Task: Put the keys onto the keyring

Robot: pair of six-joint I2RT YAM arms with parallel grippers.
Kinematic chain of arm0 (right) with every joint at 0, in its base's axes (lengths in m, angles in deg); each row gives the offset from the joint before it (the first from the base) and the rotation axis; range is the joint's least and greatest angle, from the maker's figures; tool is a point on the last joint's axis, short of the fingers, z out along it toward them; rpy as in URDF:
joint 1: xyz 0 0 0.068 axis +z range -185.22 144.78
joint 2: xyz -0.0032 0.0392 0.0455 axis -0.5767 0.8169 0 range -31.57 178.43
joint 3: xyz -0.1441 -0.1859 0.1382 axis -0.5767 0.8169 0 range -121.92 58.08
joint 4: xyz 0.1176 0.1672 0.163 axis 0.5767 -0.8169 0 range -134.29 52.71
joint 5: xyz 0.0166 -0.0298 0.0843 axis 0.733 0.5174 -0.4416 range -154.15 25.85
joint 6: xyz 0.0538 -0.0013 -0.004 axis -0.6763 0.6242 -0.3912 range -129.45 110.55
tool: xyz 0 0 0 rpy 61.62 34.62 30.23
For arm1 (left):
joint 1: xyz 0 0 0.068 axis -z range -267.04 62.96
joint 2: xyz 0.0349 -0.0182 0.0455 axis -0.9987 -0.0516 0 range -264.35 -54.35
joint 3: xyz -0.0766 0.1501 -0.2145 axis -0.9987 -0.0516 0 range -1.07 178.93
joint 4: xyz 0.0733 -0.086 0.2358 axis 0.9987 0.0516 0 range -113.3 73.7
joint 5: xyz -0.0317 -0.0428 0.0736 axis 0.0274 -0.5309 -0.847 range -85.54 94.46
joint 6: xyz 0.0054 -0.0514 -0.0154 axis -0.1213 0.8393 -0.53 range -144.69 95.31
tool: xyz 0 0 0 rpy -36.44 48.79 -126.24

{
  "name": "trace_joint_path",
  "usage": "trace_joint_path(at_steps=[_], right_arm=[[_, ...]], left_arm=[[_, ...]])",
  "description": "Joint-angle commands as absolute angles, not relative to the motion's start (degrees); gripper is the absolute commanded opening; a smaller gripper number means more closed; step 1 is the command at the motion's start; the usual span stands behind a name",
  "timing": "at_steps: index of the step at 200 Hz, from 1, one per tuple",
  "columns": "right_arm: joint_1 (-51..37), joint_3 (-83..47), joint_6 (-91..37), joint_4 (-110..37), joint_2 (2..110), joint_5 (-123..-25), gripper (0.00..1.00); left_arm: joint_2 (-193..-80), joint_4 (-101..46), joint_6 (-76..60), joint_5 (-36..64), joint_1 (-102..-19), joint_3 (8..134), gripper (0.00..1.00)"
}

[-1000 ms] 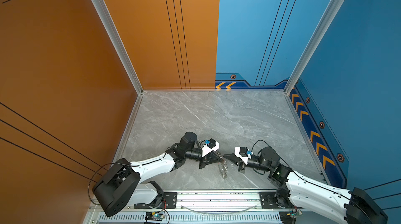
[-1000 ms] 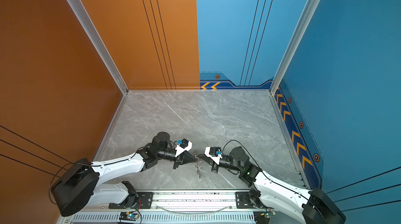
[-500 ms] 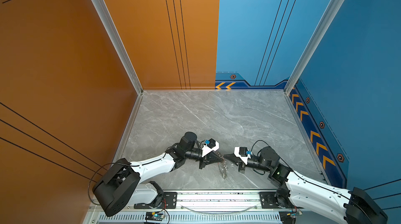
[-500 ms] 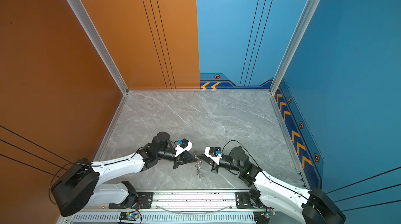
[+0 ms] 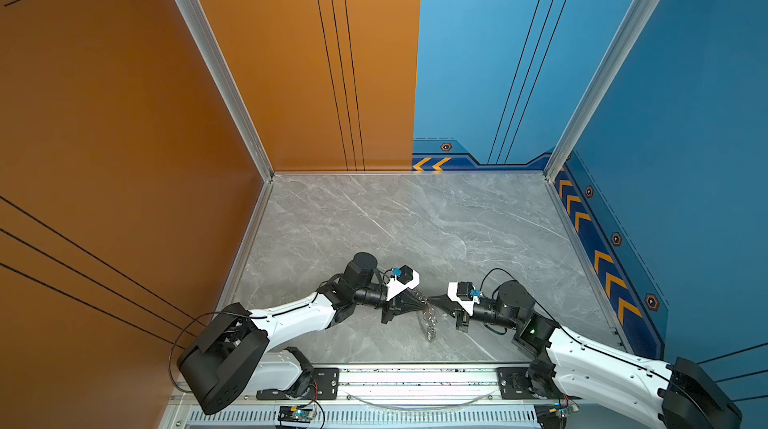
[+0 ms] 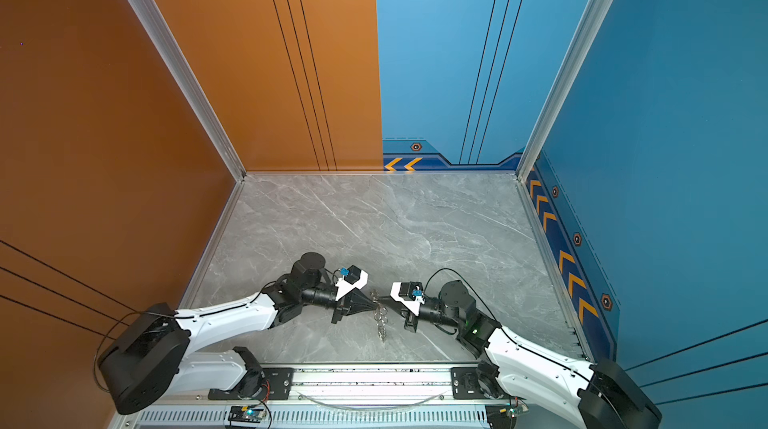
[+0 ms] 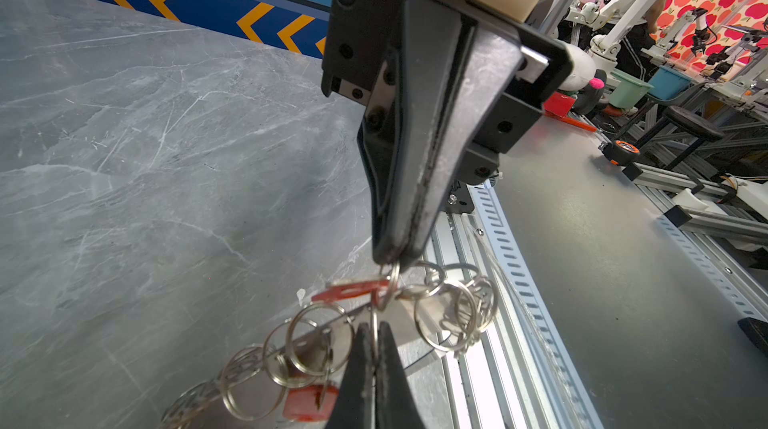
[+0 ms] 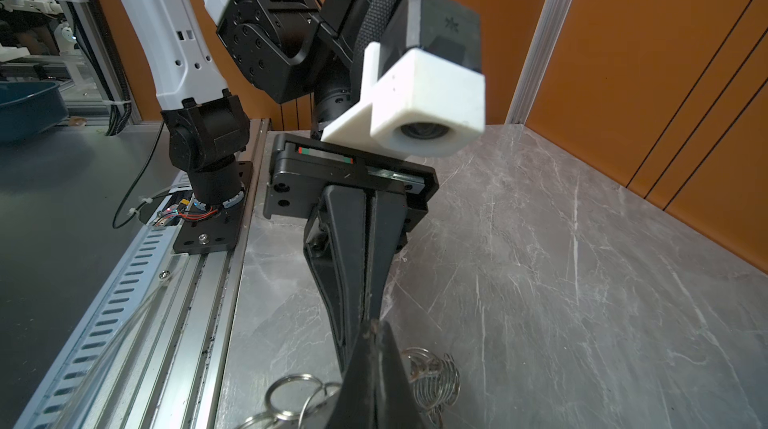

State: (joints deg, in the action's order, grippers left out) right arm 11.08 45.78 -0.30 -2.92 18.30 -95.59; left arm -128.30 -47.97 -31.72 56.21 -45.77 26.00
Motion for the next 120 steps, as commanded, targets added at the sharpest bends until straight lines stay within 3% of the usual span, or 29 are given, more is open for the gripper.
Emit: trace_joint_path(at_steps=[1,120], right_arm=[[11.7,44.6,1.4,-8.5,18.6,-95.4,0.00],[12.5,43.3,1.3,-14.6,18.2,-93.5,0.00]], left_arm=[[-128.7,-47.6,-31.6,58.1,-45.7,27.2,0.00],[-127.0,-47.6,-32.2,57.0,-45.7,26.5,0.00]])
